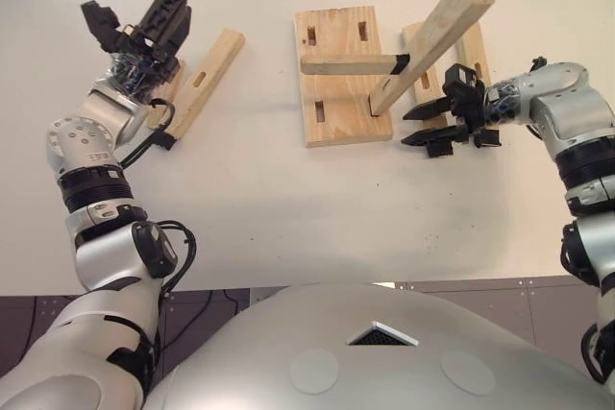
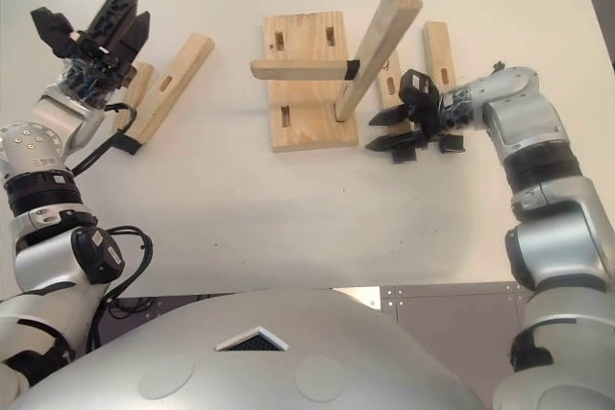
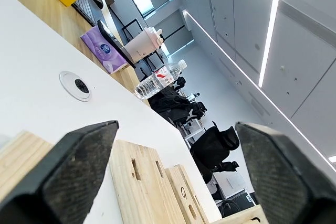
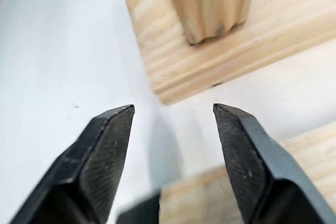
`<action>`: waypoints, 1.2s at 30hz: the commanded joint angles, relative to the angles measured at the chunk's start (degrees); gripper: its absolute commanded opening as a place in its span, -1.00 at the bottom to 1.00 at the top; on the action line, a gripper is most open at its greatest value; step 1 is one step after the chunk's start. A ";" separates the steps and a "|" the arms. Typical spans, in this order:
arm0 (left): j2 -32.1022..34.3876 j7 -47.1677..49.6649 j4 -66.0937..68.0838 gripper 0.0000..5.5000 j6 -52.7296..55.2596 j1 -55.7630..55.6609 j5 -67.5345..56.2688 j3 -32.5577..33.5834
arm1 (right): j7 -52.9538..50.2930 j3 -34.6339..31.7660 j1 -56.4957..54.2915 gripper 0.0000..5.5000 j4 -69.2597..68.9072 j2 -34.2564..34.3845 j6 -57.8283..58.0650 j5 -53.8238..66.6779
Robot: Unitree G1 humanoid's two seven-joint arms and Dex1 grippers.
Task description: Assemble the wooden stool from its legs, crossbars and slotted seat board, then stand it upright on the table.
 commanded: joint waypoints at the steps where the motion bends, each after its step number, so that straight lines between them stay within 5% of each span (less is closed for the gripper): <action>1: -1.03 -1.00 -0.19 0.49 0.04 -0.41 1.54 -0.73 | -2.58 -9.22 -2.46 0.34 -7.87 -2.65 4.58 2.72; 7: -0.76 -2.05 -0.75 0.49 0.52 -0.94 2.15 -0.62 | -10.94 -17.49 10.96 0.42 -13.93 -9.12 2.70 -2.93; 13: -2.78 1.99 -1.86 0.49 -2.01 -0.95 4.47 -0.52 | -39.93 -30.11 20.56 0.42 -32.68 7.30 21.30 5.66; 19: -5.62 6.54 -6.01 0.49 -3.33 -2.18 4.60 -0.23 | -54.32 -26.34 28.71 0.42 -41.32 11.71 24.60 -2.77; 27: -6.51 7.88 -7.98 0.49 -2.94 -1.48 4.46 -0.28 | -56.08 -23.73 31.04 0.42 -40.37 14.44 28.87 -2.73; 36: -6.20 7.97 -10.09 0.49 -1.65 -2.46 3.68 -0.61 | -61.15 -22.30 30.09 -0.16 -41.07 14.98 30.31 -8.26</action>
